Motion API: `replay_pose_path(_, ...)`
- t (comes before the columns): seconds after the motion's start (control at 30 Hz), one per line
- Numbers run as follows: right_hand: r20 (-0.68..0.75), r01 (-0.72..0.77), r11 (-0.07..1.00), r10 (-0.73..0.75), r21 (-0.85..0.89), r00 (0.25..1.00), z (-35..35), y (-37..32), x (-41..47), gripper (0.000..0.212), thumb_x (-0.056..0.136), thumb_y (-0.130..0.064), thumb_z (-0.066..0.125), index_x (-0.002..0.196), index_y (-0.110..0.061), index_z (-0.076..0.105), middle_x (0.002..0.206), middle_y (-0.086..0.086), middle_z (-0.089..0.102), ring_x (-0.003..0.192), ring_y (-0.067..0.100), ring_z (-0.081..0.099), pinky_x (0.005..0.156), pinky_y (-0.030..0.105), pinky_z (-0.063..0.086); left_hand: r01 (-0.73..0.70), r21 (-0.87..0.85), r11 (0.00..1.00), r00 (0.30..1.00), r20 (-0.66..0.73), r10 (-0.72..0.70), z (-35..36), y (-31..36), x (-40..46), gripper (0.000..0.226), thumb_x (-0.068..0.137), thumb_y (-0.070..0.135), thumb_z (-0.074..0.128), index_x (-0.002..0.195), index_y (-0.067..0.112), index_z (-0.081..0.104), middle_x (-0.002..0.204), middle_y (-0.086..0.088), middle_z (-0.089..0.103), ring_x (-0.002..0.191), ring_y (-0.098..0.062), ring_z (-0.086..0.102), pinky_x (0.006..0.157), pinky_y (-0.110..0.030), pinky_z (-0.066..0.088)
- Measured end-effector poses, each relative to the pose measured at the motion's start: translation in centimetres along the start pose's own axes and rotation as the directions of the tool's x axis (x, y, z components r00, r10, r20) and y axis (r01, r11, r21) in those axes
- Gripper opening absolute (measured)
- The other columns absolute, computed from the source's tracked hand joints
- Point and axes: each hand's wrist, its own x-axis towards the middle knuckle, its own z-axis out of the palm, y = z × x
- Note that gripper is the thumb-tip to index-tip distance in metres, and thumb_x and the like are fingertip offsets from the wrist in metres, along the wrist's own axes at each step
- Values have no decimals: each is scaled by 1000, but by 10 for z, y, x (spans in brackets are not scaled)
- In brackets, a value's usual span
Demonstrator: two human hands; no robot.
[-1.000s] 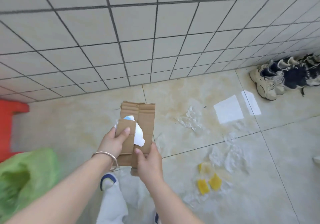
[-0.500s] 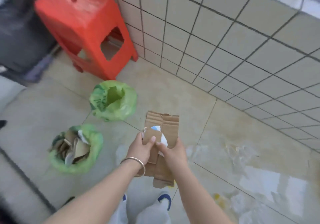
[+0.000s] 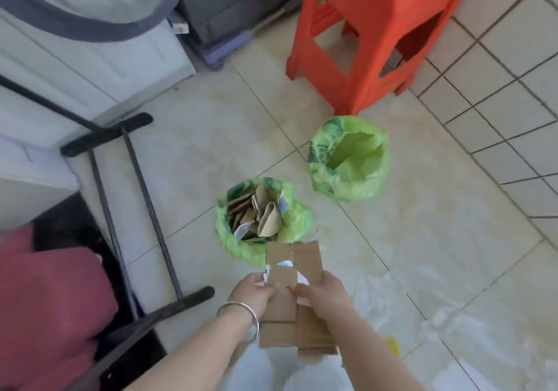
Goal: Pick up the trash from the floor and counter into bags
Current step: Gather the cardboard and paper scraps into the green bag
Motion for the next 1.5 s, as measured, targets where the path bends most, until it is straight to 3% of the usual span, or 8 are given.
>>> replay_pose_path(0.2, 150, -160, 978, 180, -135, 972, 56, -20, 78, 30, 78, -25, 72, 102, -7, 67, 104, 12, 70, 95, 29, 67, 83, 35, 53, 127, -57, 990, 991, -33, -129, -39, -19, 71, 29, 60, 43, 57, 66, 15, 63, 79, -15, 67, 79, -30, 64, 79, -41, 51)
replay_pose_path(0.53, 165, -357, 923, 377, -141, 911, 94, -36, 193, 16, 85, -25, 66, 86, -11, 58, 74, 9, 63, 43, 18, 61, 39, 16, 41, 310, -396, 864, 946, 39, -322, -52, -19, 195, 15, 80, 22, 66, 81, 9, 60, 73, -7, 59, 62, -21, 55, 53, -23, 43)
replay_pose_path(0.8, 144, -401, 899, 426, -175, 893, 118, -54, 249, 23, 85, -25, 66, 74, -11, 52, 67, 5, 56, 63, 16, 52, 58, 22, 38, 335, -379, 862, 941, 99, -322, -65, -5, 250, 36, 90, 16, 60, 122, 1, 52, 90, -11, 56, 75, -21, 61, 47, -20, 43)
replay_pose_path(0.97, 189, -394, 902, 423, -175, 886, 119, -68, 263, 17, 89, -19, 62, 76, -12, 54, 66, 2, 54, 56, 11, 49, 46, 18, 39, 366, -427, 827, 929, 119, -350, -65, 2, 256, 9, 89, 10, 55, 85, 2, 54, 75, -14, 58, 59, -21, 58, 36, -18, 49)
replay_pose_path(1.13, 168, -280, 940, 312, -193, 935, 122, -59, 252, 15, 85, -19, 65, 76, -12, 56, 90, 13, 66, 77, 27, 65, 61, 30, 53, 418, -327, 848, 908, 177, -379, -75, 3, 227, 7, 91, 15, 54, 89, 8, 53, 46, -4, 65, 33, -9, 60, 31, -9, 38)
replay_pose_path(1.2, 177, -301, 950, 311, -81, 934, 121, -58, 241, 11, 89, -16, 57, 80, -12, 55, 81, 10, 64, 64, 21, 61, 44, 20, 50, 390, -367, 845, 920, 111, -376, -73, 2, 218, 8, 91, 12, 55, 94, 6, 50, 52, -7, 62, 26, -8, 55, 29, -7, 34)
replay_pose_path(1.33, 154, -318, 945, 326, -69, 933, 114, -64, 220, 14, 92, -15, 43, 83, -10, 53, 64, 6, 56, 44, 14, 50, 32, 12, 35, 260, -369, 892, 951, -65, -304, -62, -5, 221, 23, 89, 2, 55, 111, 8, 56, 88, -13, 56, 60, -25, 59, 51, -26, 54)
replay_pose_path(1.5, 170, -352, 924, 375, -149, 911, 124, -66, 219, 31, 92, -6, 28, 67, -5, 46, 51, 10, 52, 21, 6, 33, 28, 6, 23, 177, 120, 977, 968, -201, -151, -54, -5, 253, 32, 90, 13, 54, 120, 12, 64, 118, -11, 65, 105, -28, 62, 76, -29, 54)
